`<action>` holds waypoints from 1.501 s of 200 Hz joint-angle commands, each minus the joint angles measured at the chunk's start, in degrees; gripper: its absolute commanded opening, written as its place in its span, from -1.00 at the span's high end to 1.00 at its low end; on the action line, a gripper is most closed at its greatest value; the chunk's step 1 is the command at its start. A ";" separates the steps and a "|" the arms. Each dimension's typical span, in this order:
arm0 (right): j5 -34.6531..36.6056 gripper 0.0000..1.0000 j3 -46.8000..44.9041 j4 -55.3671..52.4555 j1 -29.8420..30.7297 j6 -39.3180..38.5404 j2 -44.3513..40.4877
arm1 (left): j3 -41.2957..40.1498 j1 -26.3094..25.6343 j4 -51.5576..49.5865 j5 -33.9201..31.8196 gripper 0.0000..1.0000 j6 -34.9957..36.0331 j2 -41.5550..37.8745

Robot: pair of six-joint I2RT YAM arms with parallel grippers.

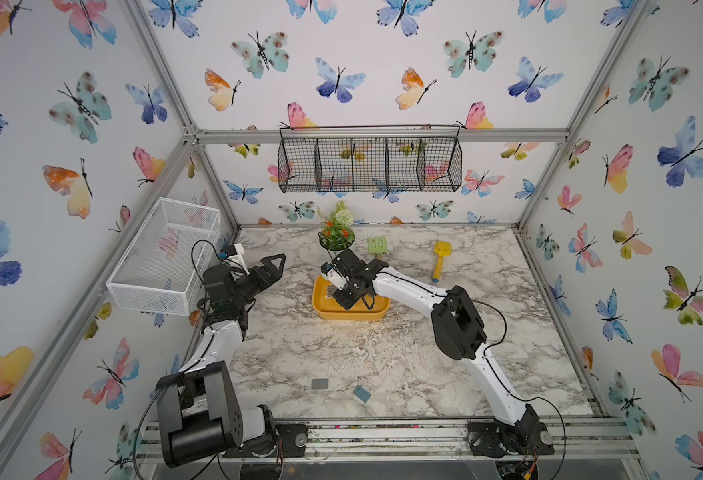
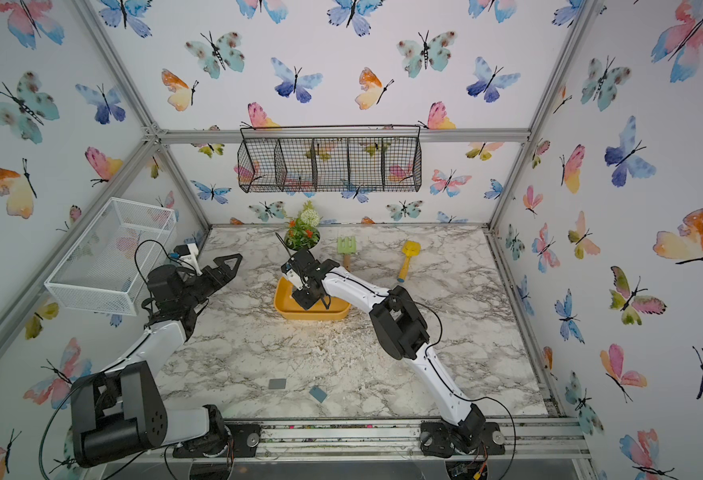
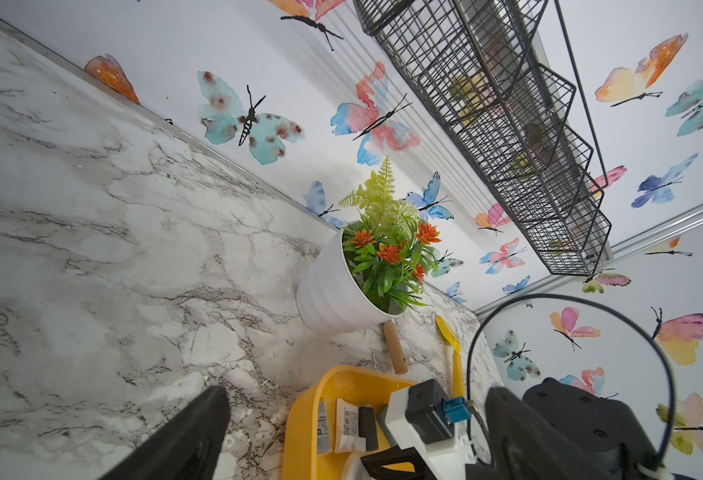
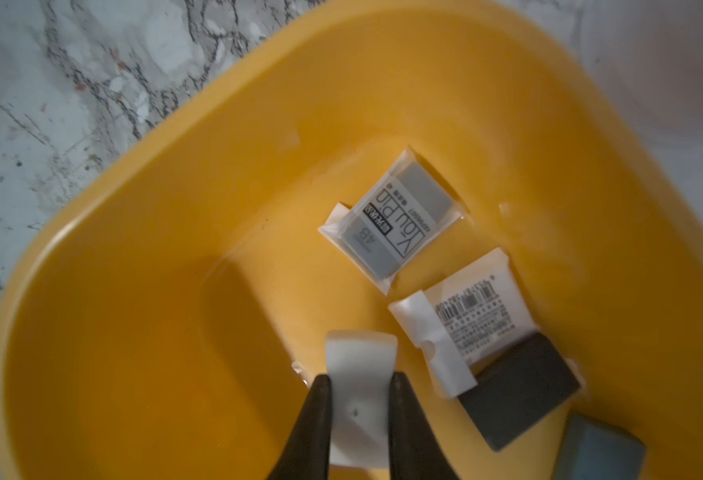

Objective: Put the eraser in the storage box
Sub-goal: Place the eraser in the storage box, then pick up the eraser from the center of the board.

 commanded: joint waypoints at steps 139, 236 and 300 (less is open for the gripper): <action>-0.93 -0.18 2.79 -1.80 -0.38 -0.59 2.25 | 0.09 0.74 1.65 1.75 -0.97 -0.33 0.48; -1.24 -0.30 -6.48 -0.25 0.31 -0.43 -20.94 | 0.48 0.74 1.63 2.27 -0.97 -0.74 0.37; -5.85 -0.40 -42.92 1.38 7.66 5.48 -41.56 | 0.27 0.74 2.79 2.79 -0.97 -1.66 0.95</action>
